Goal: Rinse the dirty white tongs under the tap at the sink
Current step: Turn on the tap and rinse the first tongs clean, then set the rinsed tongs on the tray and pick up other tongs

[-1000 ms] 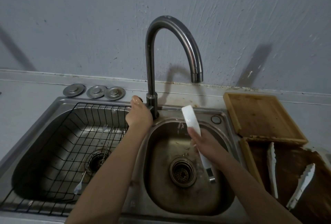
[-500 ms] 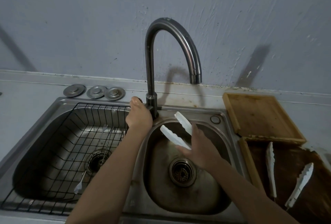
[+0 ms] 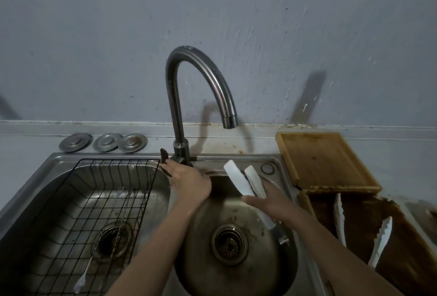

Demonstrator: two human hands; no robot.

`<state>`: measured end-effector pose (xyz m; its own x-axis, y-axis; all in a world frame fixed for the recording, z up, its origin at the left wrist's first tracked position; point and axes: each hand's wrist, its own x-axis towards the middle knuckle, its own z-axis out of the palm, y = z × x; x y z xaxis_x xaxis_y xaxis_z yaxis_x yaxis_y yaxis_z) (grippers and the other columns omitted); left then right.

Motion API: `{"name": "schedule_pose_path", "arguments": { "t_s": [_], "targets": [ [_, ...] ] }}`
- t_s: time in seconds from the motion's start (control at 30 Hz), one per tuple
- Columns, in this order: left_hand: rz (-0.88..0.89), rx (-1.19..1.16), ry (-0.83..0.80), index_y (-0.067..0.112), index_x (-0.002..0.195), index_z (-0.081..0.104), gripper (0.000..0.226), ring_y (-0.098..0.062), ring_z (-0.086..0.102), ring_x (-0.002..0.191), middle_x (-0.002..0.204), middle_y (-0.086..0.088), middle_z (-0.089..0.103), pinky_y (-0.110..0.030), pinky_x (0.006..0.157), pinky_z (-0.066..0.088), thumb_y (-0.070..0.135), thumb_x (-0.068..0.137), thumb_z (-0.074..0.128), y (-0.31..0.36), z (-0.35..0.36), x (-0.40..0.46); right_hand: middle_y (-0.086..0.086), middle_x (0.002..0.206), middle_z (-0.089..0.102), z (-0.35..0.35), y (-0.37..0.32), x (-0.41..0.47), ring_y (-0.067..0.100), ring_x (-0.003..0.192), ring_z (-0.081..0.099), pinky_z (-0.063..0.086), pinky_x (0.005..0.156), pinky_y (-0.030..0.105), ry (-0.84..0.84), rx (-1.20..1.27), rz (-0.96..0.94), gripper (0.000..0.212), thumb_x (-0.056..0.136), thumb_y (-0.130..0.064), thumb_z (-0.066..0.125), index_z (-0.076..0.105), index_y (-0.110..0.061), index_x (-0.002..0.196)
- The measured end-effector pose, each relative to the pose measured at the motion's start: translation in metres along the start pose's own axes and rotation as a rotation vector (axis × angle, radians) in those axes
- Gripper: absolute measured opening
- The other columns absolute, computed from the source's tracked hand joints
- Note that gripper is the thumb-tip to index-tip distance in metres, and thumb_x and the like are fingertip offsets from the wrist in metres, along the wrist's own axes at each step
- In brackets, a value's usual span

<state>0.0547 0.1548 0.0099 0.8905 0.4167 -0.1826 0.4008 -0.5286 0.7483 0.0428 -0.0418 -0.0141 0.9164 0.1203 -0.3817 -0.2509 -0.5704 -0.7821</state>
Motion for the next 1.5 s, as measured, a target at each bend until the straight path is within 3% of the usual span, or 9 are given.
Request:
{"name": "schedule_pose_path", "arguments": {
  "t_s": [0.17, 0.33, 0.43, 0.53, 0.87, 1.17, 1.3, 1.4, 1.5],
  "targets": [
    [0.358, 0.415, -0.226, 0.01, 0.148, -0.006, 0.084, -0.032, -0.005, 0.146, 0.156, -0.014, -0.021, -0.052, 0.115, -0.005, 0.02, 0.088, 0.052, 0.045, 0.05, -0.029, 0.009, 0.126, 0.056, -0.063, 0.001, 0.008, 0.025, 0.104, 0.06, 0.055, 0.082, 0.04, 0.138, 0.105, 0.002, 0.084, 0.063, -0.036, 0.081, 0.041, -0.018, 0.135],
    [0.691, 0.692, -0.367, 0.016, 0.136, 0.04, 0.051, -0.028, 0.025, 0.139, 0.148, -0.007, 0.034, -0.053, 0.115, 0.018, 0.016, 0.087, 0.052, 0.086, 0.085, -0.027, 0.014, 0.146, 0.031, -0.121, 0.015, 0.022, 0.035, 0.125, 0.043, 0.046, 0.097, 0.05, 0.341, 0.066, 0.079, 0.102, 0.06, -0.041, 0.08, 0.024, -0.019, 0.143],
    [0.814, 0.728, -0.382, 0.014, 0.134, 0.044, 0.048, -0.027, 0.031, 0.138, 0.146, -0.007, 0.04, -0.049, 0.114, 0.024, 0.013, 0.086, 0.054, 0.101, 0.112, -0.029, 0.015, 0.144, 0.032, -0.136, 0.024, 0.032, 0.03, 0.118, 0.048, 0.054, 0.079, 0.041, 0.637, -0.005, 0.02, 0.096, 0.066, -0.042, 0.078, 0.024, -0.019, 0.142],
    [0.886, 0.732, -0.425, 0.014, 0.133, 0.046, 0.051, -0.029, 0.03, 0.137, 0.143, -0.008, 0.044, -0.049, 0.115, 0.021, 0.009, 0.084, 0.055, 0.11, 0.136, -0.031, 0.013, 0.14, 0.044, -0.145, 0.043, 0.045, 0.027, 0.122, 0.047, 0.045, 0.089, 0.035, 0.817, -0.112, -0.071, 0.09, 0.069, -0.039, 0.078, 0.028, -0.015, 0.139],
    [0.929, 0.82, -0.574, 0.016, 0.14, 0.038, 0.057, -0.039, 0.02, 0.14, 0.154, -0.005, 0.028, -0.056, 0.111, 0.02, 0.009, 0.086, 0.051, 0.105, 0.168, -0.02, 0.014, 0.119, 0.059, -0.143, 0.066, 0.087, 0.027, 0.099, 0.061, 0.051, 0.073, 0.033, 0.735, -0.282, 0.033, 0.079, 0.07, -0.039, 0.077, 0.036, -0.01, 0.131],
    [0.951, 0.735, -0.611, 0.015, 0.138, 0.04, 0.058, -0.031, 0.035, 0.132, 0.146, -0.007, 0.04, -0.049, 0.108, 0.031, 0.003, 0.082, 0.053, 0.098, 0.161, -0.021, 0.017, 0.141, 0.042, -0.14, 0.071, 0.08, 0.03, 0.127, 0.043, 0.039, 0.099, 0.036, 0.553, -0.214, -0.016, 0.067, 0.084, -0.028, 0.064, 0.031, -0.007, 0.138],
    [0.969, 0.671, -0.613, 0.016, 0.135, 0.045, 0.054, -0.025, 0.042, 0.127, 0.137, -0.005, 0.052, -0.044, 0.107, 0.035, 0.002, 0.083, 0.05, 0.093, 0.155, -0.028, 0.015, 0.136, 0.046, -0.144, 0.071, 0.045, 0.028, 0.123, 0.046, 0.036, 0.094, 0.032, 0.725, -0.254, -0.128, 0.053, 0.087, -0.025, 0.059, 0.038, -0.009, 0.134],
    [1.039, 0.613, -0.615, 0.022, 0.14, 0.042, 0.058, -0.023, 0.034, 0.136, 0.147, -0.001, 0.043, -0.043, 0.111, 0.03, 0.002, 0.086, 0.046, 0.084, 0.151, -0.04, 0.016, 0.139, 0.044, -0.134, 0.077, 0.005, 0.032, 0.124, 0.045, 0.039, 0.103, 0.047, 0.9, -0.275, -0.149, 0.048, 0.088, -0.026, 0.056, 0.04, -0.012, 0.131],
    [1.116, 0.65, -0.669, 0.026, 0.138, 0.044, 0.056, -0.02, 0.026, 0.142, 0.151, 0.004, 0.038, -0.043, 0.115, 0.024, 0.004, 0.087, 0.046, 0.077, 0.149, -0.052, 0.016, 0.12, 0.055, -0.107, 0.09, -0.03, 0.032, 0.11, 0.051, 0.043, 0.091, 0.044, 0.95, -0.462, -0.1, 0.041, 0.083, -0.024, 0.061, 0.049, -0.009, 0.119]
  ]
}}
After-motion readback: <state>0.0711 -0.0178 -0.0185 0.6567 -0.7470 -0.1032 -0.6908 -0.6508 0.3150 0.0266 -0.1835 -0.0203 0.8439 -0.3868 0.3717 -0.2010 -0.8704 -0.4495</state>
